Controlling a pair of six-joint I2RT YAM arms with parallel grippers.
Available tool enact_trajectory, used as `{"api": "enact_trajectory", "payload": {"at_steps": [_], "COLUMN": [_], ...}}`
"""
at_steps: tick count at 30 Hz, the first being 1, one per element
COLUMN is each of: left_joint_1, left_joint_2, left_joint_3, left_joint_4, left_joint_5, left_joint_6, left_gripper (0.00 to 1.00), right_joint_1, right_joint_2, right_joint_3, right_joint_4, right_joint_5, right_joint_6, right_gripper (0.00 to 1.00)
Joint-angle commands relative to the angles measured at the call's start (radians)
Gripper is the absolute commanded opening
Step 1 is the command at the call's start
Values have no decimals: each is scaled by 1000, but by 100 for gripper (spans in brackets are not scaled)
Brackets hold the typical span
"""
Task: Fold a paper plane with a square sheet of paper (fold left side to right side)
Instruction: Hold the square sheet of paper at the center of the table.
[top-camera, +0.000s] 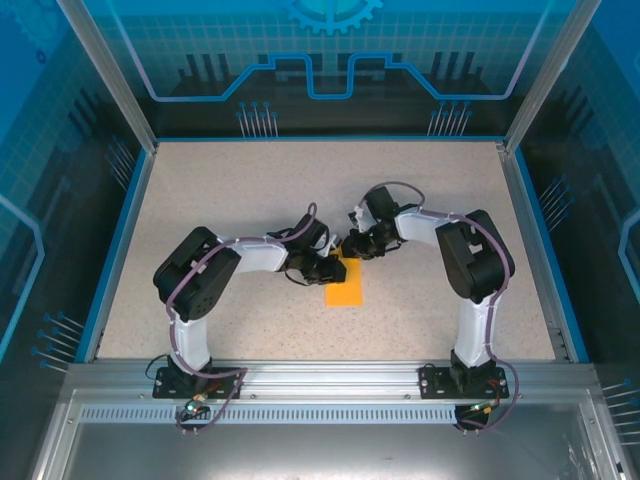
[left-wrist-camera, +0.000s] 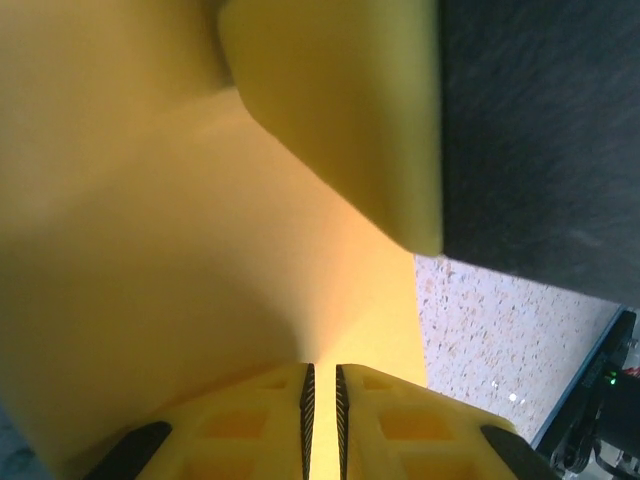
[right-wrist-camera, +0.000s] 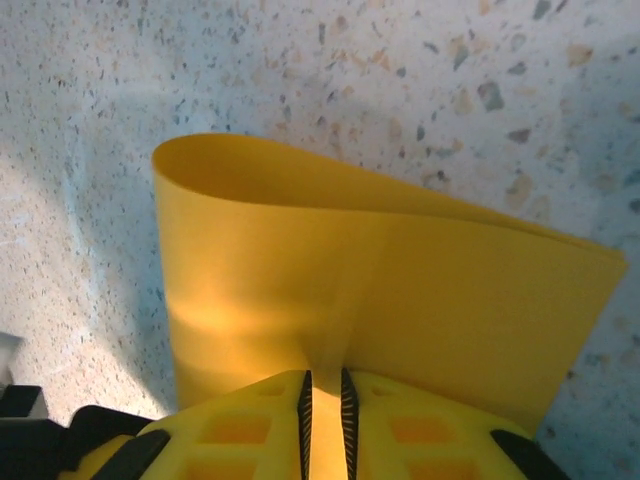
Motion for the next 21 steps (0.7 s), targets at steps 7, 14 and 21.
{"api": "enact_trajectory", "payload": {"at_steps": [7, 14, 21], "left_joint_1": [-21, -23, -25], "left_joint_2": [33, 33, 29], "left_joint_3": [-67, -54, -43], "left_joint_4": [-12, -18, -26], "left_joint_5": [-64, -74, -74], "left_joint_6": [-27, -43, -46], "left_gripper": [16, 15, 15], "right_joint_1": [5, 33, 119], "right_joint_2": [-293, -447, -343], "right_joint_3": [-92, -296, -383], "right_joint_4": [-61, -80, 12], "right_joint_5": [102, 20, -23], "right_joint_6": [-41, 1, 70], "right_gripper": [37, 23, 14]}}
